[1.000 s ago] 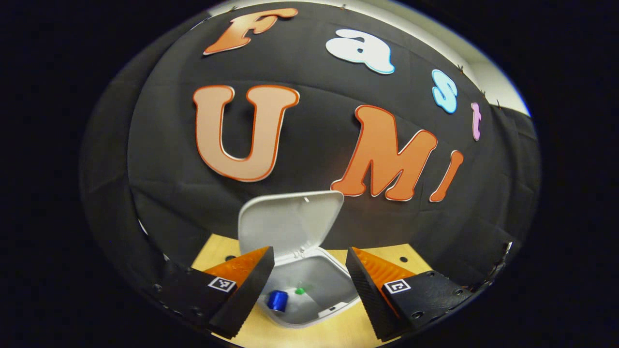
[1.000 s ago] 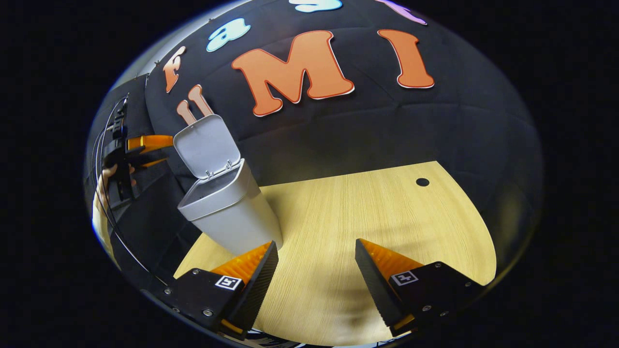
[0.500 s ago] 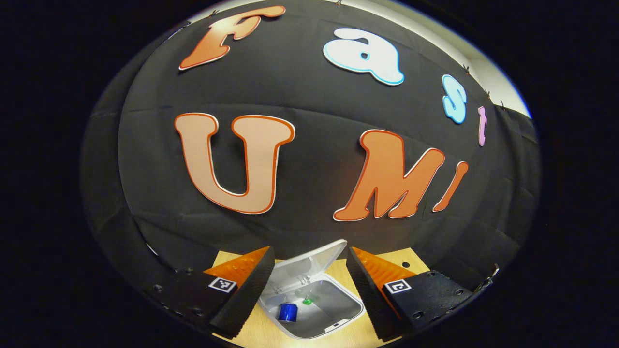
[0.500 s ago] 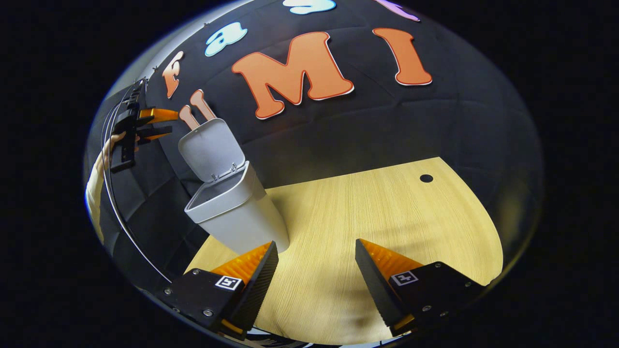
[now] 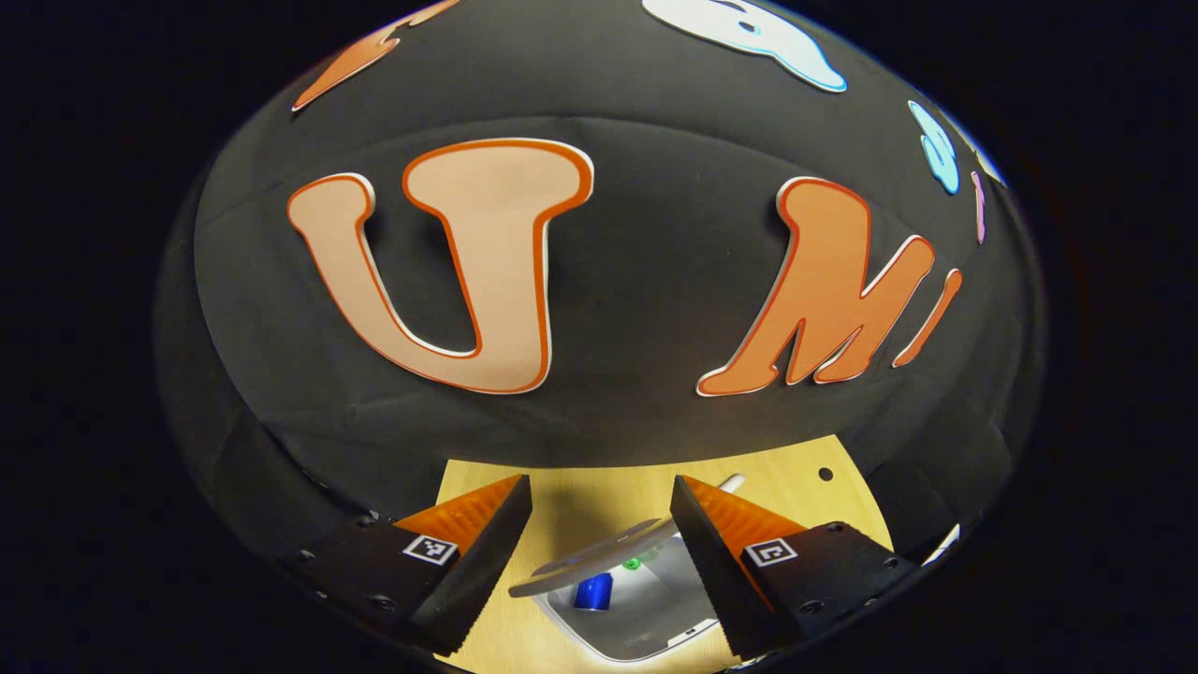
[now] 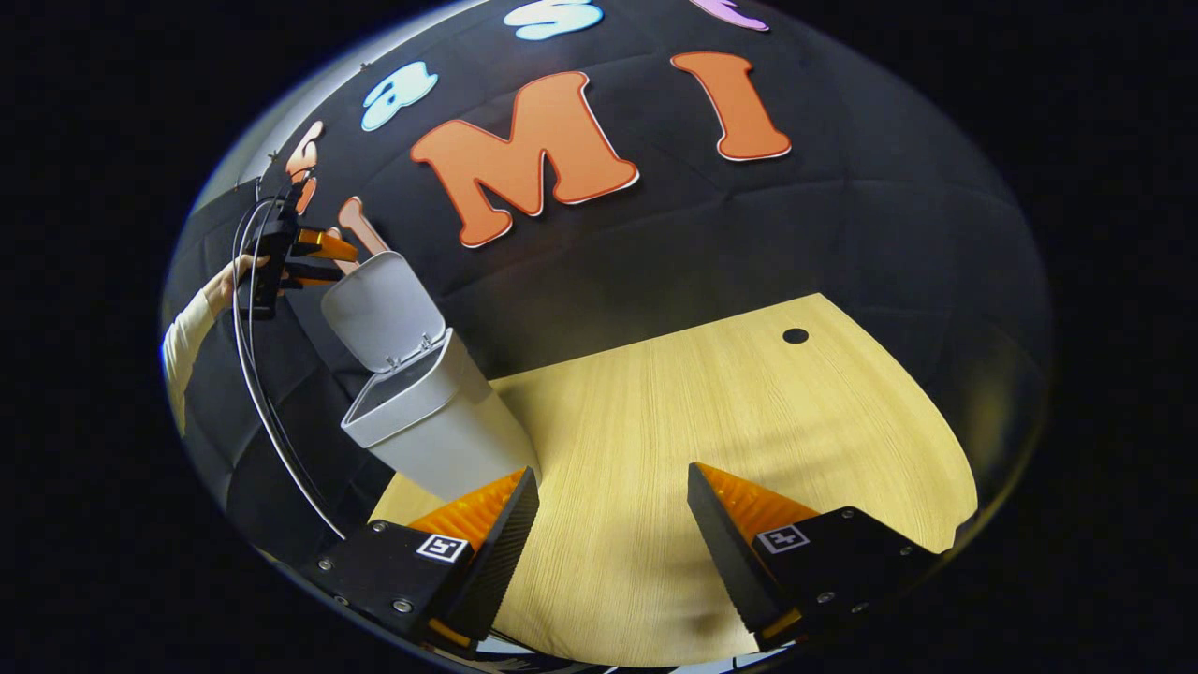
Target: Press the lid of the desktop garbage bin to open it, pick up the crumpled paper on the desktop and throw it into the bin, then pick up the pop can on the desktop and drop it into the bin, and finally close the garbage bin lid.
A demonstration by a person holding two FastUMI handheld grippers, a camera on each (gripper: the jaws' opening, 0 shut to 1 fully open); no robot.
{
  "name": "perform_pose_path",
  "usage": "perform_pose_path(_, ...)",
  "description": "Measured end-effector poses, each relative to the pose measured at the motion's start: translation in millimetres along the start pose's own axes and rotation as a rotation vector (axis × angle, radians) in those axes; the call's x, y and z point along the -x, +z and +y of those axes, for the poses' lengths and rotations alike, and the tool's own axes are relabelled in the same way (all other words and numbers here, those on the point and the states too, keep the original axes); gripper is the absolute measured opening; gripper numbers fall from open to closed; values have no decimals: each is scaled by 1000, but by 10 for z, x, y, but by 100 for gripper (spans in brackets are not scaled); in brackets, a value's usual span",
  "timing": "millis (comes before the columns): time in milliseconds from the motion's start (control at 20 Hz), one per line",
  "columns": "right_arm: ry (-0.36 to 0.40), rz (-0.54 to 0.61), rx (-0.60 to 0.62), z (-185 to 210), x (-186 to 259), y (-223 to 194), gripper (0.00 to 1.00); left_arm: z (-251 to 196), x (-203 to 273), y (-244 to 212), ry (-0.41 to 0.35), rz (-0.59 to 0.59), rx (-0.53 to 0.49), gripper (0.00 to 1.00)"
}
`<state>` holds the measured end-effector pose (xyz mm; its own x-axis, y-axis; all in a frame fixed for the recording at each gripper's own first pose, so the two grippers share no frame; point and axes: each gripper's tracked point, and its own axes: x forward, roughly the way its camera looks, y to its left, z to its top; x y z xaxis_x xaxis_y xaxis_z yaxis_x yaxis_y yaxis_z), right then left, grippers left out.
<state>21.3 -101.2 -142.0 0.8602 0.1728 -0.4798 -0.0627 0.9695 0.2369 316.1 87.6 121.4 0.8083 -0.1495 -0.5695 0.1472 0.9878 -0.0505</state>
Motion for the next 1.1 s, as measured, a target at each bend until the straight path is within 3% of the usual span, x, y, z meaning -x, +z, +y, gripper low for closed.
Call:
perform_pose_path(150,-4,6,-6,-18,-19,-9,96,75,-120,-85,37,27,6,96)
perform_pose_path(350,6,16,-10,19,-59,-26,96,-49,-89,-378,-16,75,22,98)
perform_pose_path(700,39,47,-4,117,-124,-70,96,-566,164,-1235,-116,93,0,97)
perform_pose_path(1100,71,74,29,187,-114,-100,96,-814,90,-2232,-116,141,-56,97)
